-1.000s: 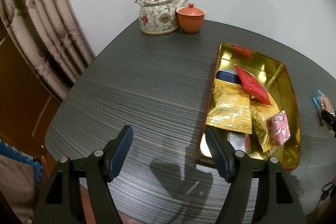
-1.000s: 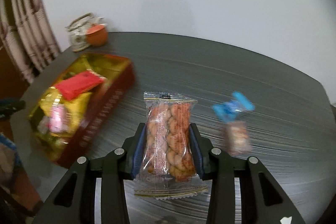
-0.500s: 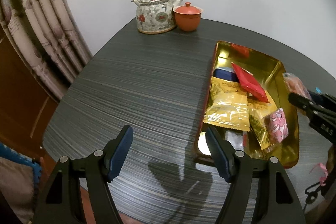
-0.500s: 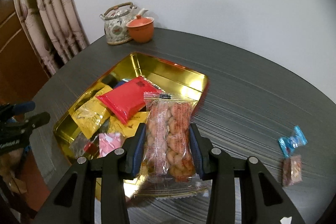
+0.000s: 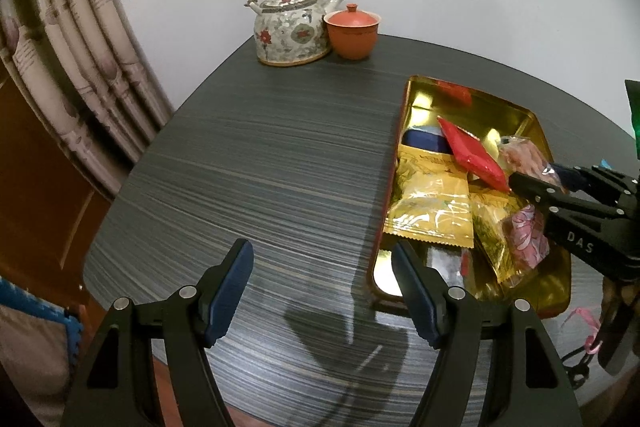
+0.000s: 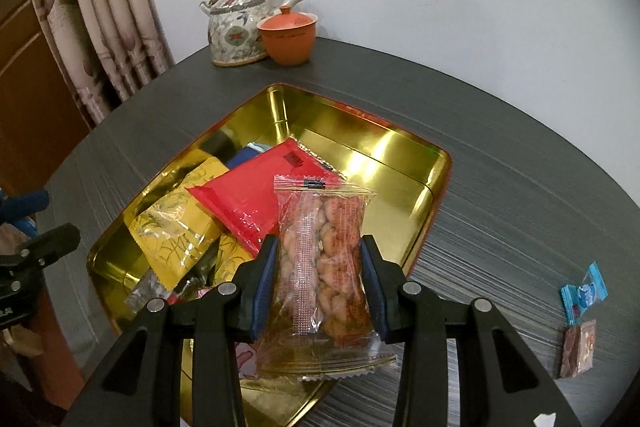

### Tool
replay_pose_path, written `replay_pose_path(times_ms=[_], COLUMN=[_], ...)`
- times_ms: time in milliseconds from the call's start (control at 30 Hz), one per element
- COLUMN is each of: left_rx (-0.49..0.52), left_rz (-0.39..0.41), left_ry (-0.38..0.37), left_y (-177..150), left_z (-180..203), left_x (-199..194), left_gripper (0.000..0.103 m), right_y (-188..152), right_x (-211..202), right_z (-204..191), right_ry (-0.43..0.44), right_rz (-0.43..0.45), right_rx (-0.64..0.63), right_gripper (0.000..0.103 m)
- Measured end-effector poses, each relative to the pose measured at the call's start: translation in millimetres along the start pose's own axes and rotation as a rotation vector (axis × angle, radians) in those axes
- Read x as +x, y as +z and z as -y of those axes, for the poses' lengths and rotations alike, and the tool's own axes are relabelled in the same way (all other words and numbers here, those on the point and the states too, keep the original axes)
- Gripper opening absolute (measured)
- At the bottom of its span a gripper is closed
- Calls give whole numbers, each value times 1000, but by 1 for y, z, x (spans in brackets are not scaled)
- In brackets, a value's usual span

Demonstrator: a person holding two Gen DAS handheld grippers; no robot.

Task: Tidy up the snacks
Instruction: 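Carry the clear peanut bag into the gold tin and open the right tool, then move the right tool to the brown square cake and grasp it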

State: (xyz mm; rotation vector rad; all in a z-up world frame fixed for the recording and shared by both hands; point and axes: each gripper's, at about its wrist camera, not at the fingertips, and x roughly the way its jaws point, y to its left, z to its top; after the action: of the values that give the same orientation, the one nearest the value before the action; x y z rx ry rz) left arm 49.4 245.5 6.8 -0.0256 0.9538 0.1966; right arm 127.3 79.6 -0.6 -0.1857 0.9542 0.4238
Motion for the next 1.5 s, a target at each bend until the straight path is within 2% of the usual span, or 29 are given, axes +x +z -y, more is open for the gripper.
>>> replay_pose_path(times_ms=[433,500,633,900,1233,1500], left_rx=[8,10,14,14,14,16], left_rz=[3,1,0,-2,-2,-2], left_ry=[7,5,8,9,13,19], left_y=[-1,-1,-1,0,-1,-1], left_z=[1,1,2,3,3,2], left_x=[0,0,0,0,1,0], left_gripper=[72,72,72,72,72,72], right_y=[-4,-5,-5,-5,-21,-54], right_x=[-5,-8,-17,-33,-51,-61], right_z=[1,2,3,11,46,98], right_ry=[25,35,35,35,-16,-108], right_rz=[8,14,44,77,93,66], right_rx=[13,18,22,48,91,147], right_gripper=[41,43,57,59,60,60])
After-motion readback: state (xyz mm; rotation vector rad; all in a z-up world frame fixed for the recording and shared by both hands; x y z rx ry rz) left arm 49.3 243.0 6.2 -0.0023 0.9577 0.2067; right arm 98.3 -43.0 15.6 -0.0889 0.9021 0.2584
